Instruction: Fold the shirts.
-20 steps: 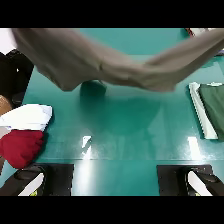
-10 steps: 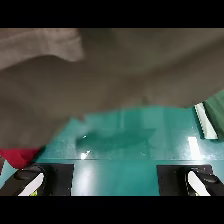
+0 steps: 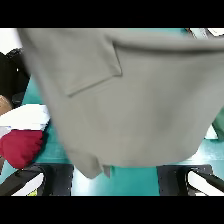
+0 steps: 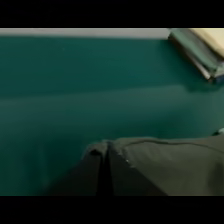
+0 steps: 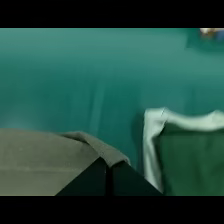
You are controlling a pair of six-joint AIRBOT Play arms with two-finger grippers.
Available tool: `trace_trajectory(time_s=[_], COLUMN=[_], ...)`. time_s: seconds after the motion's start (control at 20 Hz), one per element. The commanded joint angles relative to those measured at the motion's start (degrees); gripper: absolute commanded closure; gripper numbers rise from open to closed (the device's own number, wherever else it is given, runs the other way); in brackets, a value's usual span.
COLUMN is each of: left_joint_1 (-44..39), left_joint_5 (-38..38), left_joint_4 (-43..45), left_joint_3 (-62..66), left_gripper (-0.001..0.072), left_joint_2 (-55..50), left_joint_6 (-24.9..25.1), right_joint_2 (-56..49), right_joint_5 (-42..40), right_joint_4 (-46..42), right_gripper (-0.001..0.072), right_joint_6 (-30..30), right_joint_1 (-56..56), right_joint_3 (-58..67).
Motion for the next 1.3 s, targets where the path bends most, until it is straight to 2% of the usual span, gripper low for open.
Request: trace_trajectory(time_s=[0.0, 0.15, 0.25, 0.5, 0.6, 0.7, 0.85, 0.95, 1.25], left_joint_1=[0.1, 0.1, 0.1, 0.1, 0.1, 0.1, 0.1, 0.1, 0.1], left_joint_5=[-1.0, 3.3, 8.9, 22.9, 22.2, 19.4, 10.6, 7.4, 9.3], left_joint_4=[2.7, 2.3, 2.1, 2.0, 2.2, 2.2, 2.3, 2.3, 2.6], left_joint_3=[-8.1, -8.2, -8.2, -7.9, -6.9, -6.4, -6.7, -9.1, -20.0], left_gripper=[0.0677, 0.0676, 0.0676, 0.0677, 0.0676, 0.0677, 0.0677, 0.0677, 0.0676], left_joint_2=[-11.8, -24.0, -29.4, -32.4, -32.4, -32.4, -32.5, -32.5, -32.5], left_joint_6=[0.5, 2.5, 2.5, 3.3, 3.5, 6.2, 9.5, 11.4, 11.3], right_joint_2=[-15.2, -26.6, -31.3, -36.4, -36.3, -35.8, -32.8, -30.7, -27.3], right_joint_5=[8.1, 4.7, -1.6, -12.4, -13.5, -10.8, -9.2, -11.3, -16.5], right_joint_4=[-0.2, 1.9, 4.5, 9.5, 9.2, 8.1, 8.2, 8.2, 10.7], right_gripper=[0.0698, 0.0698, 0.0698, 0.0698, 0.0698, 0.0698, 0.0699, 0.0699, 0.0697], right_joint_6=[0.1, 0.1, 0.1, 0.5, 0.4, 0.3, -1.6, -1.7, -1.6], right_joint_1=[0.0, 0.0, 0.0, 0.0, 0.0, 0.0, 0.2, 0.3, 0.6], right_joint_3=[-0.3, -0.2, -0.2, 6.6, 9.3, 9.7, 0.9, -6.9, -21.5])
